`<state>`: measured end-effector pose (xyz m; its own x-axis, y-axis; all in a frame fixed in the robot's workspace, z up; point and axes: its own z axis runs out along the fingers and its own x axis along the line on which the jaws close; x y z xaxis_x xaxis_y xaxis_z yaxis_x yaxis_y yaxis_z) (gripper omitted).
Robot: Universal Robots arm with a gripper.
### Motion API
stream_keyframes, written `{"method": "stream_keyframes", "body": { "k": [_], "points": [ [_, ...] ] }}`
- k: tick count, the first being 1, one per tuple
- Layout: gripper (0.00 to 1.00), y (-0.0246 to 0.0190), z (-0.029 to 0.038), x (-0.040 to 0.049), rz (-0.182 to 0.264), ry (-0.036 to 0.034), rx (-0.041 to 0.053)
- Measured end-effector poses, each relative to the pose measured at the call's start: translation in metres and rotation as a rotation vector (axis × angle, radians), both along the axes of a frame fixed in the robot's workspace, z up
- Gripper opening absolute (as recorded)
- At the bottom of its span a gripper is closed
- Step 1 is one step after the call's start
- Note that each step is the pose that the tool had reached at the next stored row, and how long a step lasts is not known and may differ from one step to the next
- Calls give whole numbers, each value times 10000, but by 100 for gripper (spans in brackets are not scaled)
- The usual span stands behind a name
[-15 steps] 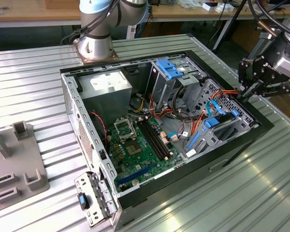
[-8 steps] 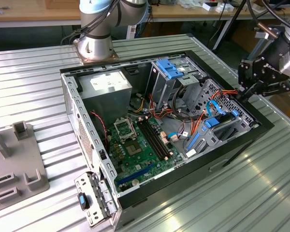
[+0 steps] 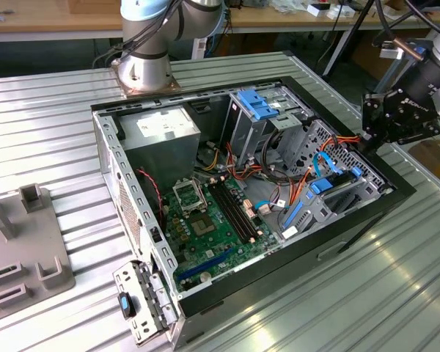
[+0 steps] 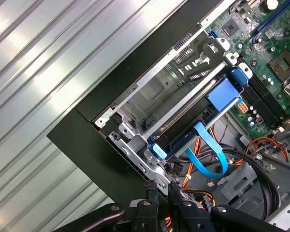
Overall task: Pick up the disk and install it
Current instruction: 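Insert the second disk wire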
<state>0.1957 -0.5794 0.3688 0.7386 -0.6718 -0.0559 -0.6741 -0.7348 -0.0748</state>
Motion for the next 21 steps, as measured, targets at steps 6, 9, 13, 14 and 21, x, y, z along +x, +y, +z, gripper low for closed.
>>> {"method": "stream_keyframes", "body": {
  "k": [6,9,13,14,21],
  "points": [
    [24,1,-9,50,1113,0,-10],
    [24,1,-12,80,1584,-1,-7],
    [24,26,-10,116,1639,4,-19],
    [24,56,-10,117,1641,4,-26],
    [24,129,-10,149,1667,4,-25]
  ]
}}
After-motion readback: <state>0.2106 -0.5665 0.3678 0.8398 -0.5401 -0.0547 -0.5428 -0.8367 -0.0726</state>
